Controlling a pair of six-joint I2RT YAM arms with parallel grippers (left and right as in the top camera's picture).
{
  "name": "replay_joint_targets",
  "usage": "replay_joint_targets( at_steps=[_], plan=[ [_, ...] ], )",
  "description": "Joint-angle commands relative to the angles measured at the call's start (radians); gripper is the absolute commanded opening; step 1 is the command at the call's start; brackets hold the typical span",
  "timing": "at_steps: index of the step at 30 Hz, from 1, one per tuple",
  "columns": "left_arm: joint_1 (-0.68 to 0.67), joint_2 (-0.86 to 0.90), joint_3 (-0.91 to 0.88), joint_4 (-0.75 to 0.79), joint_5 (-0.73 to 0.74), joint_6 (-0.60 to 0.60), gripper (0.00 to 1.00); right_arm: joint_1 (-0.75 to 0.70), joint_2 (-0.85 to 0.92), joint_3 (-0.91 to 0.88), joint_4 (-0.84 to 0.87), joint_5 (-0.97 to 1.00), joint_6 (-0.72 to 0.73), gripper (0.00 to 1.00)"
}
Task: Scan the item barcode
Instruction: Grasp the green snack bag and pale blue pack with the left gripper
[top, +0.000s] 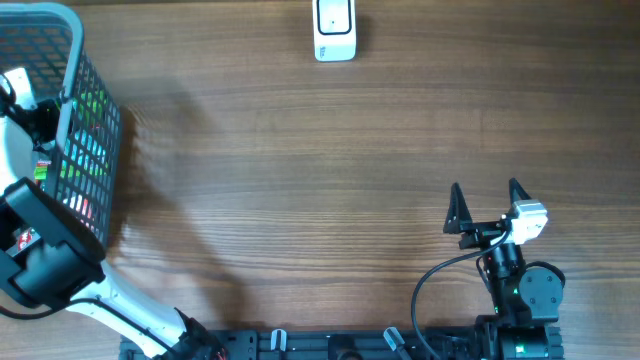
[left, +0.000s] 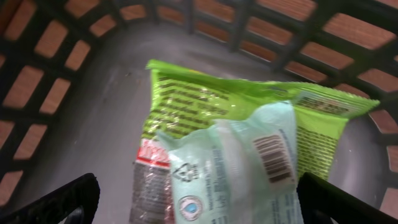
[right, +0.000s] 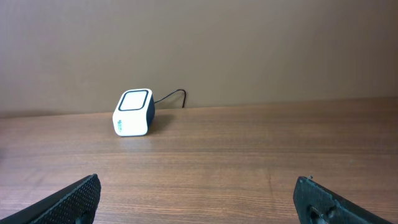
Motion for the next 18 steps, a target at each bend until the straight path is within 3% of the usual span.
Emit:
replay_joint_targets(
  at_steps=[1, 3, 8, 11, 18],
  plan=[
    [0.039, -0.023, -0.008, -0.018, 0.092, -0.071, 1.0, -0.004, -0.009, -0.001, 0.004, -0.007, 0.0, 1.0],
    [0.062, -0.019, -0.008, -0.04, 0.201, -0.003, 1.0, -0.004, -0.009, -0.001, 0.004, -0.007, 0.001, 1.0],
    [0.089, 0.019, -0.008, -0.054, 0.245, 0.016, 1.0, -0.004, -0.009, -0.001, 0.004, -0.007, 0.0, 1.0],
    [0.086, 0.048, -0.008, -0.073, 0.328, 0.102, 1.0, -0.004, -0.009, -0.001, 0.004, -0.007, 0.001, 1.0],
    [0.079, 0.068, -0.008, -0.057, 0.297, 0.136, 1.0, -0.004, -0.009, -0.001, 0.004, -0.007, 0.0, 1.0]
  ],
)
